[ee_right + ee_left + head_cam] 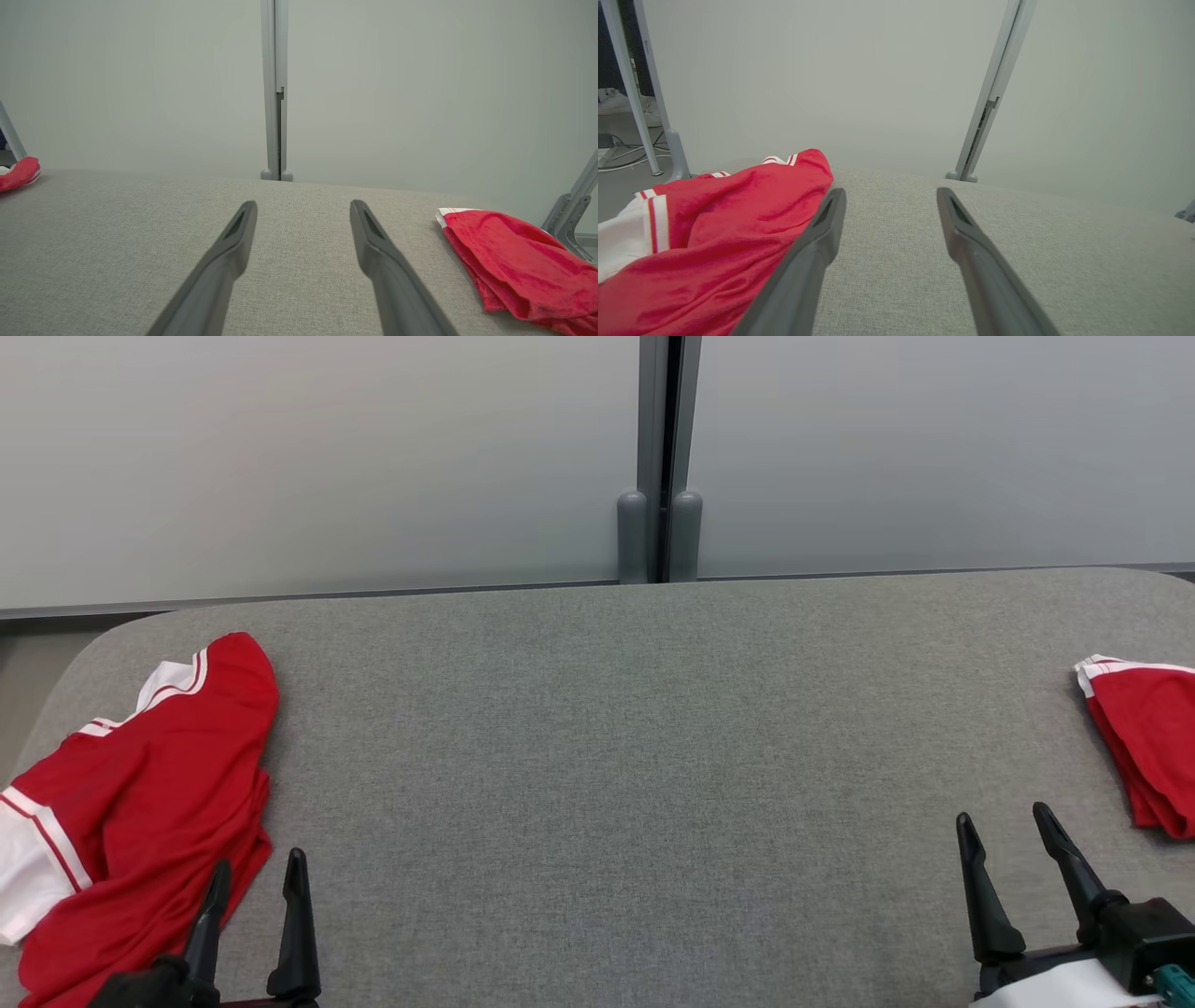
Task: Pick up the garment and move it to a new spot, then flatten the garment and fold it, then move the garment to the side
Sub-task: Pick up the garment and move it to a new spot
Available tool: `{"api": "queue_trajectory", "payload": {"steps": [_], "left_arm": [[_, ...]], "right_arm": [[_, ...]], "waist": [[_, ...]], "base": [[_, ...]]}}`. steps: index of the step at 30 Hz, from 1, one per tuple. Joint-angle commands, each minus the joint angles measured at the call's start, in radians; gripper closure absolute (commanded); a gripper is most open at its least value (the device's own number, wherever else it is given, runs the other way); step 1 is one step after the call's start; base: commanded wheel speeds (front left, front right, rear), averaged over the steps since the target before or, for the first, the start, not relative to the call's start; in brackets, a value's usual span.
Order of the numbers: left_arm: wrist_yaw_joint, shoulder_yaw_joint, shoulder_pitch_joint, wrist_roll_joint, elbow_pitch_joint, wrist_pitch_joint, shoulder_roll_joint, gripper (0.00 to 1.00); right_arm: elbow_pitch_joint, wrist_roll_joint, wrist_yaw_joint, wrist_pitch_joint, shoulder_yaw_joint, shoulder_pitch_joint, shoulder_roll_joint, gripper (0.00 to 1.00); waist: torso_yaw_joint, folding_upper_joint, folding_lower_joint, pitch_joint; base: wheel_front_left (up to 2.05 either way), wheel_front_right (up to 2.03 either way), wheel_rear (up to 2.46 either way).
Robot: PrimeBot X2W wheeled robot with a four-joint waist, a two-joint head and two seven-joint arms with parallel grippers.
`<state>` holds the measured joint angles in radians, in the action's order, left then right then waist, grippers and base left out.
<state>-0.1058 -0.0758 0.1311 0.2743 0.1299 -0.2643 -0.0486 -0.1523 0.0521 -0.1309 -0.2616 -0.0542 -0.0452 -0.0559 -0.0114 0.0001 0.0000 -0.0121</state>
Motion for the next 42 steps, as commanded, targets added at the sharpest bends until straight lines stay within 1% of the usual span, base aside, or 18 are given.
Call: {"api": "queue_trajectory", "payload": {"steps": [1, 4, 7, 11, 12, 19, 24, 28, 34, 37, 42], "left_arm": [[-0.005, 0.003, -0.009, -0.004, -0.004, 0.0, -0.004, 0.0], [-0.007, 0.005, -0.012, -0.005, -0.006, 0.0, -0.004, 0.0], [-0.006, 0.004, -0.015, -0.005, -0.012, 0.0, -0.004, 0.0], [-0.003, 0.007, -0.015, -0.005, -0.017, 0.0, -0.004, 0.0], [-0.003, 0.007, -0.015, -0.005, -0.017, 0.0, -0.004, 0.0], [0.005, -0.009, 0.007, 0.007, -0.038, 0.0, -0.004, 0.0], [0.006, -0.022, 0.026, 0.007, -0.053, 0.0, -0.003, 0.0], [0.001, -0.022, 0.026, 0.01, -0.059, 0.0, -0.003, 0.0], [-0.012, 0.0, -0.029, 0.006, -0.042, 0.0, -0.003, 0.0], [-0.02, 0.044, -0.096, 0.002, 0.031, 0.0, -0.021, 0.0], [-0.026, 0.154, -0.291, 0.045, 0.211, 0.081, -0.074, 0.0]], "right_arm": [[-0.005, 0.0, 0.0, -0.005, 0.005, -0.003, 0.0, 0.0], [-0.003, 0.001, 0.0, -0.005, 0.011, -0.005, 0.001, 0.0], [0.008, 0.003, 0.0, -0.005, 0.018, -0.009, 0.002, 0.0], [0.019, 0.014, 0.0, -0.005, 0.046, -0.013, 0.003, 0.0], [0.019, 0.014, 0.0, -0.005, 0.046, -0.013, 0.003, 0.0], [0.013, 0.03, 0.0, -0.005, 0.127, -0.001, 0.003, 0.0], [0.004, 0.041, 0.0, -0.005, 0.168, 0.01, 0.002, 0.0], [0.003, 0.045, 0.0, -0.005, 0.174, 0.01, 0.003, 0.0], [0.018, 0.04, 0.0, -0.005, 0.172, 0.027, -0.004, 0.0], [0.032, 0.034, 0.0, -0.005, 0.171, 0.048, -0.018, 0.0], [0.042, 0.033, 0.0, -0.005, 0.185, 0.099, -0.047, 0.0]], "waist": [[0.003, -0.0001, 0.0, 0.001], [0.013, -0.0001, 0.0, 0.002], [0.039, -0.0001, 0.0, 0.005], [0.107, -0.0001, 0.0, 0.012], [0.107, -0.0001, 0.0, 0.012], [0.254, -0.0001, 0.0, 0.028], [0.311, -0.0001, 0.0, 0.031], [0.324, -0.0001, 0.0, 0.024], [0.313, -0.0001, 0.0, -0.029], [0.304, -0.0001, 0.0, -0.08], [0.278, -0.0001, 0.0, -0.172]], "base": [[0.0, 0.0, 0.0], [0.0, 0.0, 0.0], [0.0, 0.0, 0.0], [0.0, 0.0, 0.0], [0.0, 0.0, 0.0], [0.0, 0.0, 0.0], [0.0, 0.0, 0.0], [0.0, 0.0, 0.0], [0.0, 0.0, 0.0], [0.0, 0.0, 0.0], [0.0, 0.0, 0.0]]}}
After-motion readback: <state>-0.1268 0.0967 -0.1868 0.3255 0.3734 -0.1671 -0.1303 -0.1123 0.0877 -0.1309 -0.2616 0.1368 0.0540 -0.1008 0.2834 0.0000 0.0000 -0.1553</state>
